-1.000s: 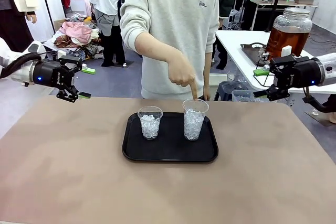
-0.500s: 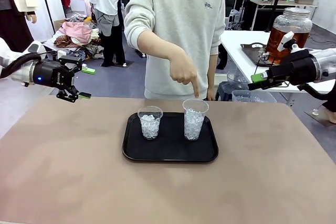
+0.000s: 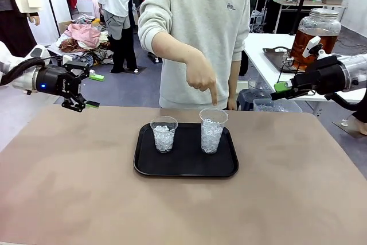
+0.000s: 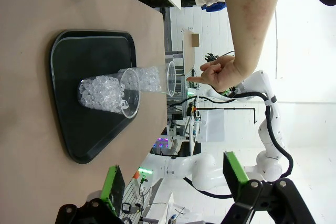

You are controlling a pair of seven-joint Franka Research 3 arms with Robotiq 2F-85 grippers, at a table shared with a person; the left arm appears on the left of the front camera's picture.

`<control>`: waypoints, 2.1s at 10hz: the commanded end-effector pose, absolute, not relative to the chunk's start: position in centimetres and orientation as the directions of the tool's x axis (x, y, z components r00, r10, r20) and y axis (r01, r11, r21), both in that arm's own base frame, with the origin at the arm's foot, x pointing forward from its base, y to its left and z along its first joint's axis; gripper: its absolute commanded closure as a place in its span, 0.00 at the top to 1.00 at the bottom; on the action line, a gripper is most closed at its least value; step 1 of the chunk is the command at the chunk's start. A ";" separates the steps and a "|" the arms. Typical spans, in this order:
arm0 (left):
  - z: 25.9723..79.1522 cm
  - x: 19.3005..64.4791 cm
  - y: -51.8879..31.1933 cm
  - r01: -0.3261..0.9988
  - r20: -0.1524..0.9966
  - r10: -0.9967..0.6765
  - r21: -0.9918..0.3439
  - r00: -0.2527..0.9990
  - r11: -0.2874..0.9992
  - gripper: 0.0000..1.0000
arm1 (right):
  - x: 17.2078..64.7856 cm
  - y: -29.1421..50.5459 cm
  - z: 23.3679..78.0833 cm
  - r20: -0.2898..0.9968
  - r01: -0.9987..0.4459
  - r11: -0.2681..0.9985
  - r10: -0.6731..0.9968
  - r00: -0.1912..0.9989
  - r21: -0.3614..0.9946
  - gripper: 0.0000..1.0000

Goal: Pour the drink into the iced cup.
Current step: Pick up the iced cup indicated by the human and present it to them.

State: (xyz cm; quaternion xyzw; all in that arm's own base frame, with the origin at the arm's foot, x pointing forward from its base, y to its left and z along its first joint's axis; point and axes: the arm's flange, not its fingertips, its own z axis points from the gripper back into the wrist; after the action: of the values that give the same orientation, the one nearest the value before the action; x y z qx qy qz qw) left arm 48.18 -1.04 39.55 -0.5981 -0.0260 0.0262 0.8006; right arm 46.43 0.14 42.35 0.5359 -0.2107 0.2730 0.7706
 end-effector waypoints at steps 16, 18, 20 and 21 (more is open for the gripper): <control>39.6 48.1 -1.0 -0.011 0.010 0.073 -0.959 0.997 0.283 1.00 | 46.0 3.0 37.5 0.951 -0.974 0.185 0.255 0.173 0.128 1.00; 39.6 48.1 -1.0 -0.011 0.010 0.073 -0.959 0.997 0.283 1.00 | 46.8 3.3 36.1 0.959 -0.984 0.146 0.246 0.138 0.104 1.00; 39.6 48.1 -1.0 -0.011 0.010 0.073 -0.959 0.997 0.283 1.00 | 48.3 3.8 33.8 0.973 -0.996 0.083 0.222 0.055 0.038 1.00; 39.6 48.1 -1.0 -0.011 0.010 0.073 -0.959 0.997 0.283 1.00 | 48.9 4.1 32.8 0.976 -0.998 0.060 0.216 0.033 0.021 1.00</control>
State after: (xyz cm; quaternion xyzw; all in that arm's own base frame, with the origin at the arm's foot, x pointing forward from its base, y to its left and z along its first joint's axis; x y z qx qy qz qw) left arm 48.17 -1.02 39.54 -0.5981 -0.0260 0.0264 0.8006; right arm 47.46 3.73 33.79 0.4311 -0.4332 0.5158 0.6003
